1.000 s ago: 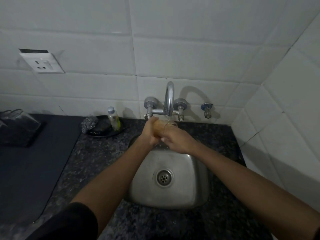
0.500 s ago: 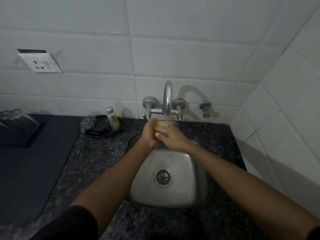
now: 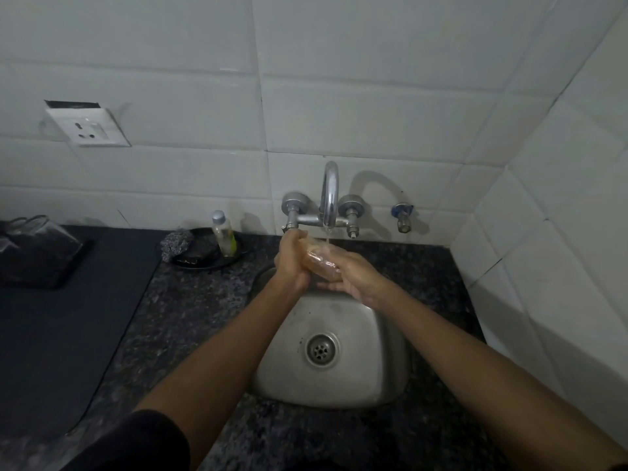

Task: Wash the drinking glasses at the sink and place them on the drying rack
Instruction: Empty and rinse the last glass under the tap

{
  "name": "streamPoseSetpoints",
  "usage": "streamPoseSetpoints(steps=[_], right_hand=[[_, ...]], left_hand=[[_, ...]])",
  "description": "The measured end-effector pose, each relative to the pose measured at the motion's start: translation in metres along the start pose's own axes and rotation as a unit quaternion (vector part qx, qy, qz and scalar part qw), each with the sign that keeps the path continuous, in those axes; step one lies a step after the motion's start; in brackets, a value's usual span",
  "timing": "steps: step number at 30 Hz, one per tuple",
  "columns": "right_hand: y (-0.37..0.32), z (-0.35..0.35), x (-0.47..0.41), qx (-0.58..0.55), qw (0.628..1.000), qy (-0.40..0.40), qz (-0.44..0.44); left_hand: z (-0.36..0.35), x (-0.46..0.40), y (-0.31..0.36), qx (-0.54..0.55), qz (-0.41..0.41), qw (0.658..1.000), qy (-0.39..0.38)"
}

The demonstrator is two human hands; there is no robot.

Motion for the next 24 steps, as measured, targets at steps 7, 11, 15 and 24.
streamPoseSetpoints(steps=[7,11,15,24], right_hand=[[0.019,0.021,0.009,-0.087,0.987,0.131,-0.028],[0.029,0.033,0.016,-0.048,0.981,0.180,-0.052],[0.016,0.040,0.019,0.171,0.966,0.191,-0.013],[-0.033,-0.019,0.035,0.550,0.754,0.155,0.324]], left_hand=[[-0.001,0.014,0.017,-0.054,-0.117,0.990,0.047],[-0.002,0.015,0.030,-0.109,-0.155,0.981,0.044],[-0.011,0.021,0.047,-0.202,-0.203,0.958,0.033],[-0.021,0.019,0.046,-0.131,-0.163,0.977,0.043]])
Point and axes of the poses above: each hand's wrist, its own x-axis away from the middle knuckle, its own z-axis out of the back of the hand, y = z × x, the point moved 8 cm from there along -x, towards the middle knuckle, and after that the axes turned 10 degrees about -y, right-handed, at the moved point
